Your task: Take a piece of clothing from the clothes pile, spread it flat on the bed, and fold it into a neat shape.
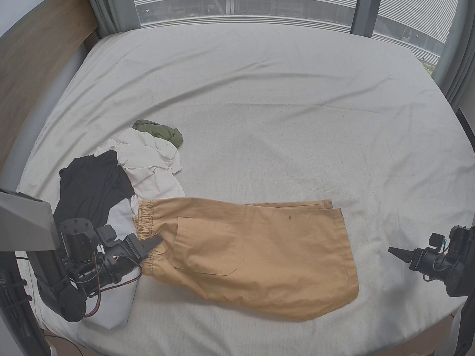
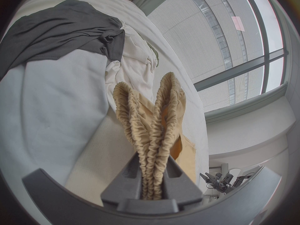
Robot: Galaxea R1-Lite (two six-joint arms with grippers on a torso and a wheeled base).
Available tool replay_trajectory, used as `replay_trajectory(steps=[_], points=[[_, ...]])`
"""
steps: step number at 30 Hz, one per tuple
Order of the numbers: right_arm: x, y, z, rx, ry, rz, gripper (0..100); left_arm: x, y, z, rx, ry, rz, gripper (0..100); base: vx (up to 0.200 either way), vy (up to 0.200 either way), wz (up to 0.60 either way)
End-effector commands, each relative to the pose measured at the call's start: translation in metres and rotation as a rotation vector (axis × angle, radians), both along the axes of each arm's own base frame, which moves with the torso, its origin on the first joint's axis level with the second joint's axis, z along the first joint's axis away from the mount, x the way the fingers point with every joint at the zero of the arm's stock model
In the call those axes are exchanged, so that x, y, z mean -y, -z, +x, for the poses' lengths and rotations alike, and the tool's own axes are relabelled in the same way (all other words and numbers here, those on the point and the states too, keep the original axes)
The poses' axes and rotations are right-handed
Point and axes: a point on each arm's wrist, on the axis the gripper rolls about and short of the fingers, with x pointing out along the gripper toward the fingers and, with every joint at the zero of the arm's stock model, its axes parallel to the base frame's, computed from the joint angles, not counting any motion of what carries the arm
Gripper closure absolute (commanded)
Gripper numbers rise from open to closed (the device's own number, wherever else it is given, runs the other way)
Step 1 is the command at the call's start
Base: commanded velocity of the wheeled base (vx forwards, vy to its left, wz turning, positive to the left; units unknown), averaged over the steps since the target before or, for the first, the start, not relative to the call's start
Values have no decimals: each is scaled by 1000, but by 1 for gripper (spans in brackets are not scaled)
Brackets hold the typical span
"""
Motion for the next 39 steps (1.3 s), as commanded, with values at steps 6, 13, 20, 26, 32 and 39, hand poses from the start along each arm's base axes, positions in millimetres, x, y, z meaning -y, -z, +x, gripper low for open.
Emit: replay_trajectory(steps=[6,13,20,26,32,39], points=[[-19,-1,0,-11,-76,5,0,-4,-10,-6,29,-3,-3,100,0,0,0],[-48,-12,3,24,-203,-6,0,-3,-26,-11,86,0,-14,100,0,0,0],[-72,-24,5,75,-305,-15,0,6,-26,-13,95,34,-5,100,0,0,0],[-89,-29,4,100,-379,-18,0,25,-27,-18,107,99,11,100,0,0,0],[-89,-31,6,115,-375,-21,0,45,-30,-20,134,166,1,100,0,0,0],[-87,-32,8,121,-368,-23,0,72,-39,-19,190,256,-27,100,0,0,0]])
